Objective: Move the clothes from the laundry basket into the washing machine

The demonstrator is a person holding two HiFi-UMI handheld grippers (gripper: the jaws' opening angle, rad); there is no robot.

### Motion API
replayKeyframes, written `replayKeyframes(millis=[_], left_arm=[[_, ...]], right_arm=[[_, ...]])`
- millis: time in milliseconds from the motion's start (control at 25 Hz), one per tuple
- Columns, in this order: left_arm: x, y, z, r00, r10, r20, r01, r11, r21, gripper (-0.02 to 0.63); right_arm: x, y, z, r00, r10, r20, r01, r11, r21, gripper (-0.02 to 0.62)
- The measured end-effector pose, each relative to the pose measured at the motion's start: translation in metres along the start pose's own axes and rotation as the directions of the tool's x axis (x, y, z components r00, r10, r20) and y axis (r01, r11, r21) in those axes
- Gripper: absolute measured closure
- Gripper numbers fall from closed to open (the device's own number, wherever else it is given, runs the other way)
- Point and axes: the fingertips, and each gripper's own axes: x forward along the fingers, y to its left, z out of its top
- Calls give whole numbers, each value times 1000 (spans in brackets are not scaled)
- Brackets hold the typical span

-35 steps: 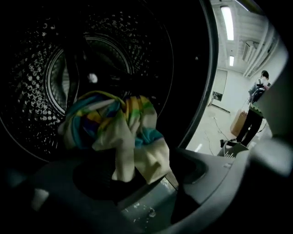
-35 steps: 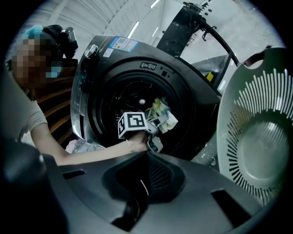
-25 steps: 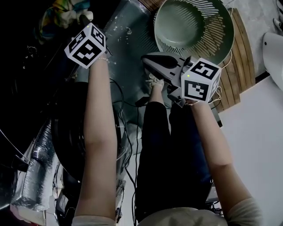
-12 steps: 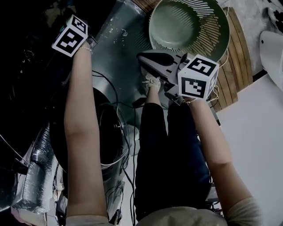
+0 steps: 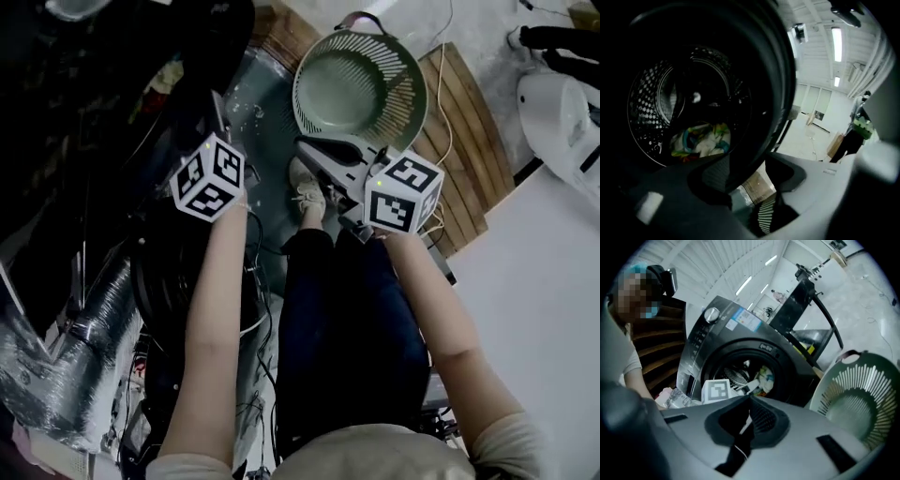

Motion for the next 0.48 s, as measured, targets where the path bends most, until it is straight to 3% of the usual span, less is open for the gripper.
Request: replayKeyframes(millis=[200, 480], left_arm=[[-86, -75, 50, 978, -206, 27, 205, 977, 55, 365], [-187, -157, 148, 892, -438, 107, 424, 896, 133, 367]], right_arm=[[-55, 44, 35, 993, -100, 69, 105, 992, -63, 586], [-110, 117, 100, 975, -164, 151, 191, 964, -187, 586]])
